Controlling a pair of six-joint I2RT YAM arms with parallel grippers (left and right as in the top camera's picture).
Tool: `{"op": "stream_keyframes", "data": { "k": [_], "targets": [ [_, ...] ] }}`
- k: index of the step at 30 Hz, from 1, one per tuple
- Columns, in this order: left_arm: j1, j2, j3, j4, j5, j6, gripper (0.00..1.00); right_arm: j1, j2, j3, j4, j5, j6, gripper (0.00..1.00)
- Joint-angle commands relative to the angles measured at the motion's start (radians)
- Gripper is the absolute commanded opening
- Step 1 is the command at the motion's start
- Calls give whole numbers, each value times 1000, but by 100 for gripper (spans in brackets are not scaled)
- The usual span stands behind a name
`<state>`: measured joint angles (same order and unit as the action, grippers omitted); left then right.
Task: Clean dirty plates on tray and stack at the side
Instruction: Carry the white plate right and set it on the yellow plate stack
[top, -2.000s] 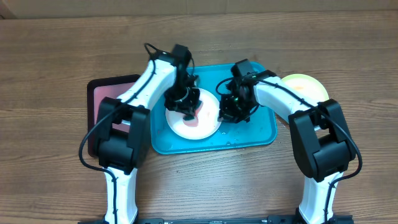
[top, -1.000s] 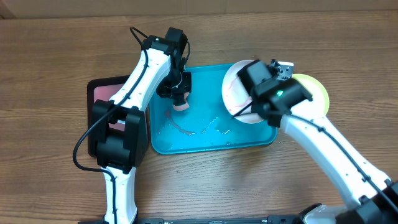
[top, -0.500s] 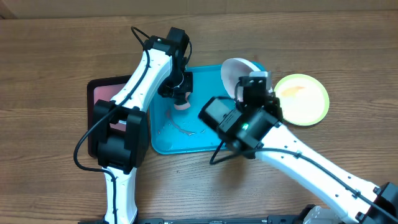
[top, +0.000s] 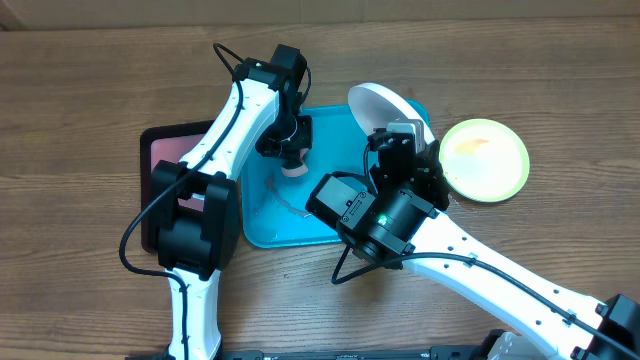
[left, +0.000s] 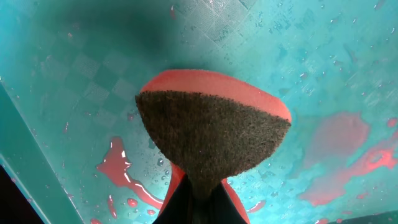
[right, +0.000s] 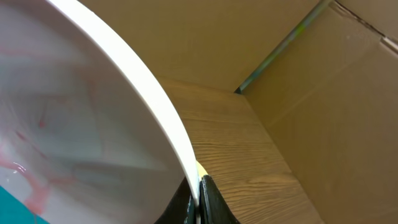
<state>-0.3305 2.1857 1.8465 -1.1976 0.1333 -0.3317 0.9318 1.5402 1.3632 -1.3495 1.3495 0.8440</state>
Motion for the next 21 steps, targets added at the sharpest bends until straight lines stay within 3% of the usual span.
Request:
{"op": "stream_keyframes", "data": {
  "k": [1,4,7,13,16,21],
  "targets": [
    [-5,14,-6,2,-11,-14,4,-9,-14,27,-4,-13,119,4],
    [-6,14,-6,1,-11,-13,4,-63,-14,27,-2,-150,189,4],
    [-6,14,-6,2,-11,-13,4,-170,-14,27,22,-337,172,4],
    [-6,14,-6,10,-13,-14,4,-505,-14,27,219,-851,-247,4],
    [-6,14,-6,9,-13,-18,4,-723,-10,27,282,-1101,-327,4],
    [-11,14,-6,22,-14,-40,4,-1006,37,15,332,-1303,-356,4]
  ]
}}
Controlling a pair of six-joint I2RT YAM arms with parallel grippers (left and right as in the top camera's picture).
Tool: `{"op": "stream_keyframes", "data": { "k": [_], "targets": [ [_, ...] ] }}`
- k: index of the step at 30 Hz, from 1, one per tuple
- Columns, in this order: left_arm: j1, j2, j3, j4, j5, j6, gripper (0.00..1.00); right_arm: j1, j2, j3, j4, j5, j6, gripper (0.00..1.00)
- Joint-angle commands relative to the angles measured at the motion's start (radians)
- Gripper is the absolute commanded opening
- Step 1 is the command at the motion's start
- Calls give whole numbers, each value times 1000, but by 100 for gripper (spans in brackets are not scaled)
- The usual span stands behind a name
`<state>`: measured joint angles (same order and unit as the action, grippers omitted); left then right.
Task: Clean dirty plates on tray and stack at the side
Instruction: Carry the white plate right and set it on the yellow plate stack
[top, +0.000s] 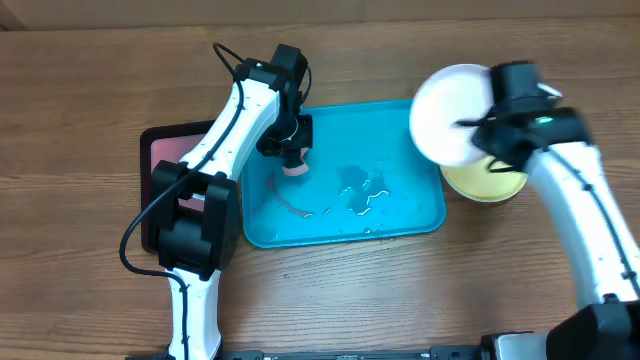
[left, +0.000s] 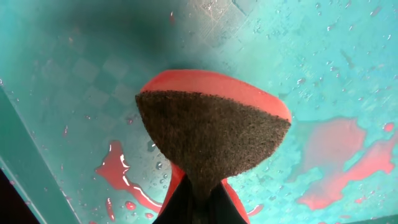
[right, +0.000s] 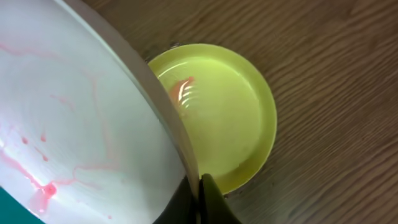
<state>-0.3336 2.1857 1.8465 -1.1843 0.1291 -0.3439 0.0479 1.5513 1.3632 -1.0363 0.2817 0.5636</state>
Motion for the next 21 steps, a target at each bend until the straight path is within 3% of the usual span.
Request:
{"op": "stream_keyframes", "data": {
  "k": [1,7,11,15,16,19,21],
  "targets": [
    [-10,14,-6,11,-10,-32,4,-169,43,9,26,-244,-75,4],
    [-30,14,-6,12,-71,-75,4,-342,191,-17,49,-335,-82,4],
    [-45,13,-4,4,-169,-158,4,-357,298,-17,44,-340,-82,4],
    [-45,-2,14,-35,-174,-219,4,-353,320,-17,36,-341,-92,4],
    [-45,-13,19,-43,-174,-223,4,-353,320,-17,35,-346,-95,14],
    [-54,-73,20,-66,-211,-238,4,-353,320,-15,27,-407,-140,63],
    [-64,-126,20,-84,-244,-244,4,-353,319,-13,13,-439,-153,72]
  ]
}}
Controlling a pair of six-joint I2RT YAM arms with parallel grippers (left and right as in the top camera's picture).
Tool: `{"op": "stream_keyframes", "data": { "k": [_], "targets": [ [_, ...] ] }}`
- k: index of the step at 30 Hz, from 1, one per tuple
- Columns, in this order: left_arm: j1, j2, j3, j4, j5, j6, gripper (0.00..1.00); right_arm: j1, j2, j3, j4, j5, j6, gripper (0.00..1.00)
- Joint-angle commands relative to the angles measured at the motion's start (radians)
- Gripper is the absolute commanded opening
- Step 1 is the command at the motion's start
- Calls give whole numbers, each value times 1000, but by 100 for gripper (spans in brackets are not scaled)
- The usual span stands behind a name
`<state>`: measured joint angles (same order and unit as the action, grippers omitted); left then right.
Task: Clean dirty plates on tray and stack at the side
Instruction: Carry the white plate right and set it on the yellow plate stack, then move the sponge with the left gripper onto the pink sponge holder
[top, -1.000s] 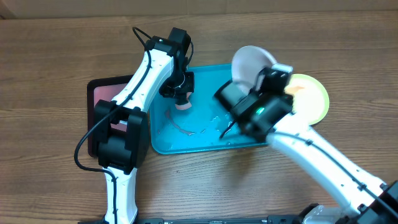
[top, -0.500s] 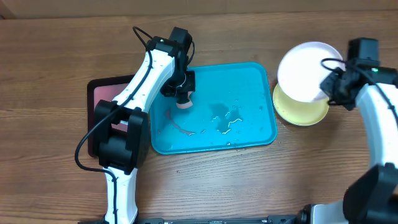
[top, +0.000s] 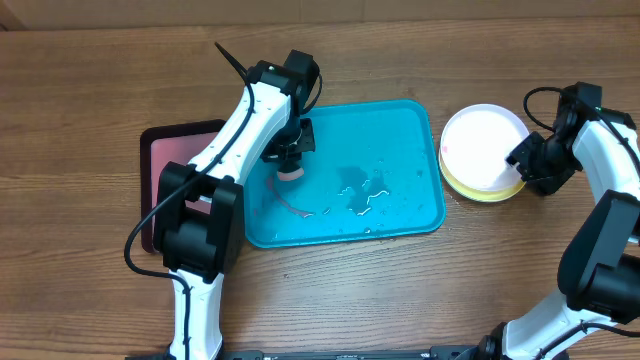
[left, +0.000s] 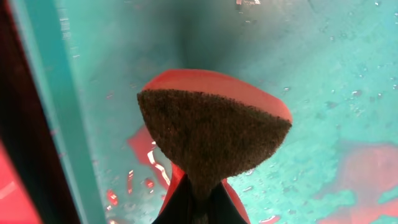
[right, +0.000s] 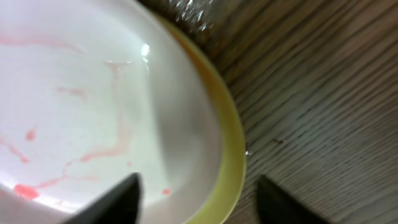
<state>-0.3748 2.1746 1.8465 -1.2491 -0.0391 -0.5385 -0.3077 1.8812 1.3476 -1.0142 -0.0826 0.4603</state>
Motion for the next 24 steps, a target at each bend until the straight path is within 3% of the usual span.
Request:
{"op": "stream_keyframes", "data": {
  "k": [1,9,17,24],
  "targets": [
    [-27,-142,20,-29,-92,-50,4,3,-11,7,-18,-82,-50,73],
    [-44,-317,20,-144,-192,-106,4,27,-23,118,-143,-104,-85,71],
    [-36,-324,-45,-272,-374,-336,4,169,-68,185,-172,-102,-121,73],
    [11,-326,-176,-268,-387,-406,4,268,-68,185,-147,-74,-125,76]
  ]
}}
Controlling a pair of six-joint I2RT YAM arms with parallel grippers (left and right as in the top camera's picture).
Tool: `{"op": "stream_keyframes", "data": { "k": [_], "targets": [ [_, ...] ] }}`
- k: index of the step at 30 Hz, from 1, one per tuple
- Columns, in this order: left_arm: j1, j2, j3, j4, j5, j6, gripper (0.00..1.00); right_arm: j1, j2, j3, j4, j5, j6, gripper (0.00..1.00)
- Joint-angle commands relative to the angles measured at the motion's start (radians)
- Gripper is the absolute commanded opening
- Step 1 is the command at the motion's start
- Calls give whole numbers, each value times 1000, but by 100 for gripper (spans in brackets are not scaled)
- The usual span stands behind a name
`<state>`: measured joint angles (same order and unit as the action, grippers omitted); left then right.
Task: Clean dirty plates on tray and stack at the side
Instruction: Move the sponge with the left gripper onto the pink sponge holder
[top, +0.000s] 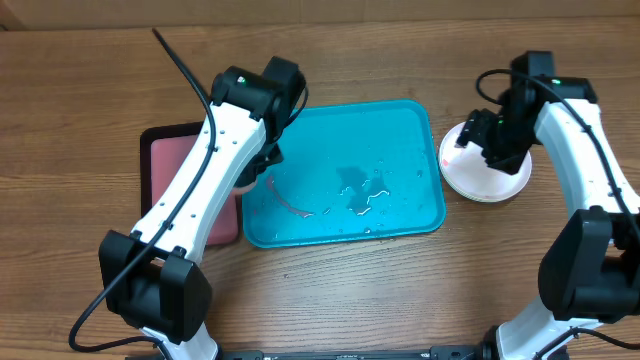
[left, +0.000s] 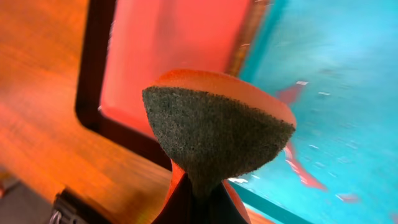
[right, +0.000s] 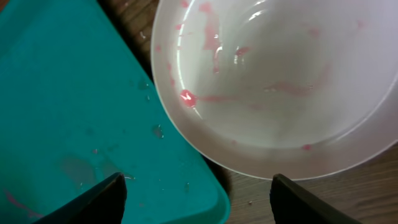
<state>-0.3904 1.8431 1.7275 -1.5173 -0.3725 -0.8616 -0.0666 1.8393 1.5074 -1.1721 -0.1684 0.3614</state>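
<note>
A white plate (top: 486, 172) smeared with pink (right: 280, 81) lies on the wood to the right of the teal tray (top: 400, 120), covering the yellow-green plate beneath it. My right gripper (top: 488, 135) hovers open over the plate's tray-side rim, fingers (right: 99, 199) spread wide with nothing between them. My left gripper (left: 198, 196) is shut on a red sponge with a dark scouring face (left: 211, 130). It hangs over the tray's left edge (top: 250, 178), beside the red tray (left: 168, 50).
The teal tray holds water drops and a red smear (top: 292, 207) near its left end. The dark-rimmed red tray (top: 165, 170) lies against the teal tray's left side. Bare wooden table (top: 80, 100) surrounds both.
My left gripper has moved left with the sponge, from inside the teal tray to over its left edge by the red tray. My right gripper, still open, has shifted from the plate's right side to over its tray side.
My right gripper first held the white plate tilted at the tray's right end while the sponge rested in the tray. Then it held the plate above the yellow-green one. Then the plate lay on that one with the gripper open. Now the sponge has left the tray floor.
</note>
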Motion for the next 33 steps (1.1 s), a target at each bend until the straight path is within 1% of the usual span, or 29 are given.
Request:
{"op": "stream_keyframes", "data": {
  "k": [1,5,7,11,14,16,19,23,26,28,30,33],
  "targets": [
    [30,3,-71,0,-54,-82,4,36,-26,25,15,14,-26,77],
    [32,-33,-117,12,-55,-82,5,53,-26,25,25,14,-26,77],
    [33,-68,-151,43,-53,-71,5,54,-26,25,26,13,-26,77],
    [56,-145,-253,167,3,31,4,55,-26,25,26,14,-26,77],
    [101,-196,-350,261,60,108,5,55,-26,25,24,14,-26,78],
    [144,-236,-423,307,82,155,4,55,-26,25,23,14,-28,78],
    [175,-282,-476,340,82,214,5,55,-26,25,23,14,-30,78],
    [159,-356,-504,393,80,367,4,55,-26,25,27,13,-30,78],
    [138,-396,-515,444,85,564,5,55,-26,25,26,13,-30,78],
    [143,-399,-515,450,77,625,4,55,-26,25,26,14,-31,78],
    [158,-393,-517,449,65,635,4,55,-26,25,26,13,-40,78],
    [192,-392,-536,459,45,600,4,55,-26,24,25,13,-49,78]
  ]
}}
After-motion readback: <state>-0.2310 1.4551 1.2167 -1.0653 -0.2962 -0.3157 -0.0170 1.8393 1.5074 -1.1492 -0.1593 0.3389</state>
